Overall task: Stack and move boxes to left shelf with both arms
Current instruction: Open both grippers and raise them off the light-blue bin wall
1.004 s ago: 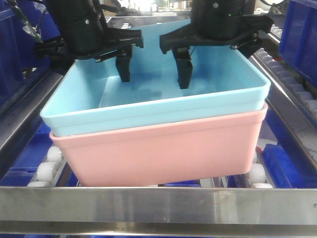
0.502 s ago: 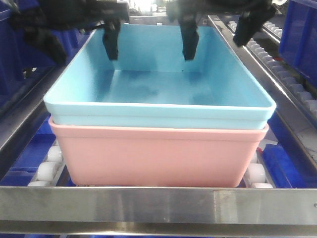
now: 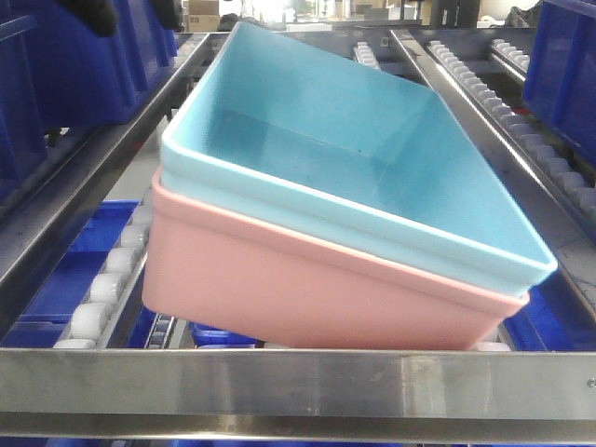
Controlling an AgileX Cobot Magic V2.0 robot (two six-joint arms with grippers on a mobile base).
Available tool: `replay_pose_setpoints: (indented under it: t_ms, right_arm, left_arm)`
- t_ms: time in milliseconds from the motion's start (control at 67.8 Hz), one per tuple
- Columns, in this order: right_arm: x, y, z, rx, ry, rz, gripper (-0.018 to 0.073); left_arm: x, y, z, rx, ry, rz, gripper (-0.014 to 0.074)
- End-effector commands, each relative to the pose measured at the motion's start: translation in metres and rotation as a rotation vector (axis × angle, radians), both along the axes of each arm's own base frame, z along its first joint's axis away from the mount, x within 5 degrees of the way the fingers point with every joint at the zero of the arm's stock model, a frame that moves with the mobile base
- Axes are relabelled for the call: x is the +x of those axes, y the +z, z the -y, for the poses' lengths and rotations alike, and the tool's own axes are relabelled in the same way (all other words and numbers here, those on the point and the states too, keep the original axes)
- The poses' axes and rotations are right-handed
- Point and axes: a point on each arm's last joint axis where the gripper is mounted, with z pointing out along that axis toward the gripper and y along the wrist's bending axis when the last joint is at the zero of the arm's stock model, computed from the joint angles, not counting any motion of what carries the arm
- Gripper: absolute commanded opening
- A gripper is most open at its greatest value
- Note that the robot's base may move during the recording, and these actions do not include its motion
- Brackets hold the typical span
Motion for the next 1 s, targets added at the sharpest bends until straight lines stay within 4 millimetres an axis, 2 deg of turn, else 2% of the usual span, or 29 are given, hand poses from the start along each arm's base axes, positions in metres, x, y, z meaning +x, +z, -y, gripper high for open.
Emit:
replay_pose_setpoints:
  t_ms: [0,15,192,339,620,797,886,989]
  right_arm:
    - [-0.011,0.027,0.009,0.022,0.011,0.107,0.0062]
    - [-0.011,0.026,0.009,0.020,0.011,0.107,0.0062]
    - [-0.020,0.003,0.013,0.004,0.065,0.144,0.0055]
    - [-0.039,-0.011,0.021,0.041,0.119,0.194,0.0055]
    - [-0.093,-0.001,0.054,0.117,0.152,0.313,0.0055]
    - [-0.135,0.001,0.081,0.180,0.171,0.418,0.0055]
    - [-0.155,-0.006,0.094,0.193,0.170,0.441,0.0055]
    - [-0.176,-0.017,0.109,0.208,0.169,0.468,0.0055]
  left_arm:
    - [-0.010,0.029,0.000,-0.026,-0.045,0.104,-0.0002]
    - [-0.011,0.028,0.000,-0.016,-0.049,0.101,-0.0022]
    - [-0.017,0.012,0.004,0.038,-0.080,0.075,-0.0004]
    - [-0.036,0.006,0.005,0.062,-0.131,0.078,-0.0004]
    - [-0.102,0.027,-0.007,0.075,-0.293,0.218,-0.0004]
    - [-0.149,0.042,-0.031,-0.002,-0.412,0.340,-0.0004]
    - [-0.168,0.043,-0.047,-0.052,-0.464,0.399,-0.0004]
    - [-0.185,0.032,-0.065,-0.087,-0.510,0.436,-0.0004]
